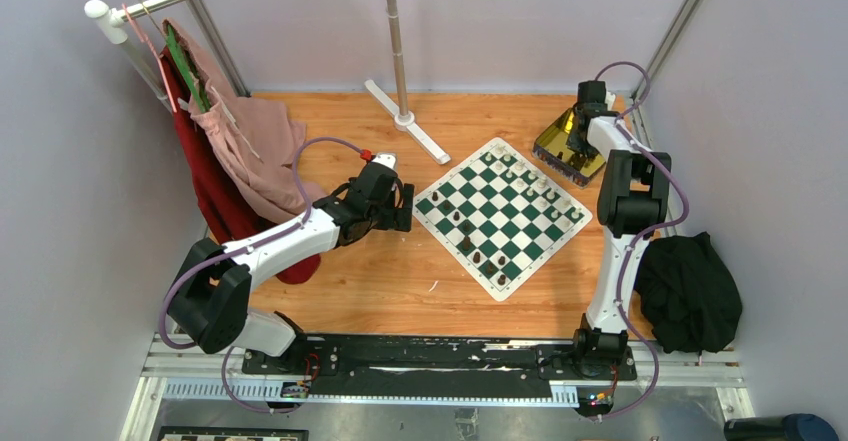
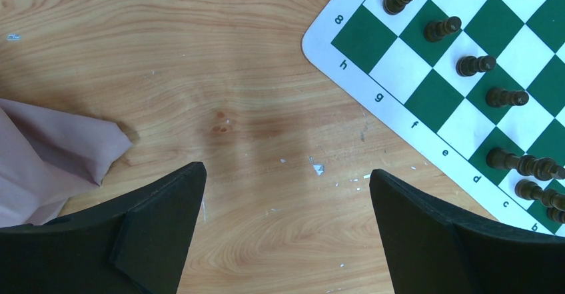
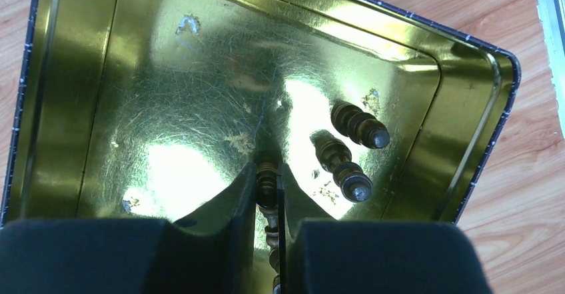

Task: Set up the chess pieces on the board
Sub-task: Pick up the chess piece from the storage box.

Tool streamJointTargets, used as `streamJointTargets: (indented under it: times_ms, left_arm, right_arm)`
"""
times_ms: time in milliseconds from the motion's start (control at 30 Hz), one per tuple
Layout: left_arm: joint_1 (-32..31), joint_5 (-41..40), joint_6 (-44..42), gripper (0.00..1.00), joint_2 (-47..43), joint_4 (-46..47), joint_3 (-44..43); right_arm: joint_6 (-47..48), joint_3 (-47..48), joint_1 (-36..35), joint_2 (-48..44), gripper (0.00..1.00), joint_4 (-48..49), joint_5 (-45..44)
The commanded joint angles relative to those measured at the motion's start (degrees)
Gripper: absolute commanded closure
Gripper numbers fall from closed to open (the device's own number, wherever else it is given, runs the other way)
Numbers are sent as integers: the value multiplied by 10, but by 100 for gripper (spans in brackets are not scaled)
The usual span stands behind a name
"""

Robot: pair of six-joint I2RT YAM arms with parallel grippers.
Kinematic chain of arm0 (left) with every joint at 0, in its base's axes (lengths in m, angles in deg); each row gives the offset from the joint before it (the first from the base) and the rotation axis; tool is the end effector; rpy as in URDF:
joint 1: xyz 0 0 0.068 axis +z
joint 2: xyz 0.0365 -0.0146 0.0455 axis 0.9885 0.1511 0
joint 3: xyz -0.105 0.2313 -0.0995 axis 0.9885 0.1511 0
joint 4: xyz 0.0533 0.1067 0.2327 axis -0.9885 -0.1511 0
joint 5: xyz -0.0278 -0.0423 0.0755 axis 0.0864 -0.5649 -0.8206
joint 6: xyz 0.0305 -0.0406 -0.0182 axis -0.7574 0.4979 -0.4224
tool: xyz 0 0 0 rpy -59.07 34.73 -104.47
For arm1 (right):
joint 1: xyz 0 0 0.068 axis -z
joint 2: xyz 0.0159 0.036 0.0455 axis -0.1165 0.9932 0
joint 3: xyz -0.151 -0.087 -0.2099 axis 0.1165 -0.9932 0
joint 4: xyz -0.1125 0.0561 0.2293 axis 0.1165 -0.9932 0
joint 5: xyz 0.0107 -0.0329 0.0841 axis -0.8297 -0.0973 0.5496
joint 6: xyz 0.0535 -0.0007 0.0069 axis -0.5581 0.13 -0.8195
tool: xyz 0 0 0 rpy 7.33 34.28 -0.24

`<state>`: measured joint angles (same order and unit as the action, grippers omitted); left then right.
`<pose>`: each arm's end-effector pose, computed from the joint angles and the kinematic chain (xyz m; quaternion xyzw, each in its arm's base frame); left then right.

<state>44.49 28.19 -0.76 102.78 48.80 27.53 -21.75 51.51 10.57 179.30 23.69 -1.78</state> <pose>0.2389 -0.1680 0.2187 0.0484 0.9221 -0.0906 0.3731 0.4950 -0.0416 0.1879 0.1995 0.9050 -0.0669 0.3697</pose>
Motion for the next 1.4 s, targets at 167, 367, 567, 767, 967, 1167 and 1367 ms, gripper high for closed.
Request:
streamJointTargets:
  times_ms: [167,367,567,767,967,1167,1367]
  left_arm:
    - [2,-5,1,0,1,2,-11]
    - [2,-10,-6,0,-7,-3,-11]
    - [2,-16,-14,0,-16,-8,-12]
    - [1,-18,-18,0,-28,-12,-7]
    - [2,-18,-17,0,-44,-7,9]
    - [2,-17,-21,0,-42,-14,0]
    - [1,-22,-18,0,-68,-9,9]
  right_arm:
    - [-3,24,11,6,100,0,1]
    - [-4,35,11,2,100,3,7]
    - [-4,42,10,-5,100,3,11]
    - [-3,40,9,-15,100,2,11]
    - [-4,18,6,-31,100,16,15]
    - [-5,12,0,-46,100,29,30]
    - [0,21,-7,-67,100,22,33]
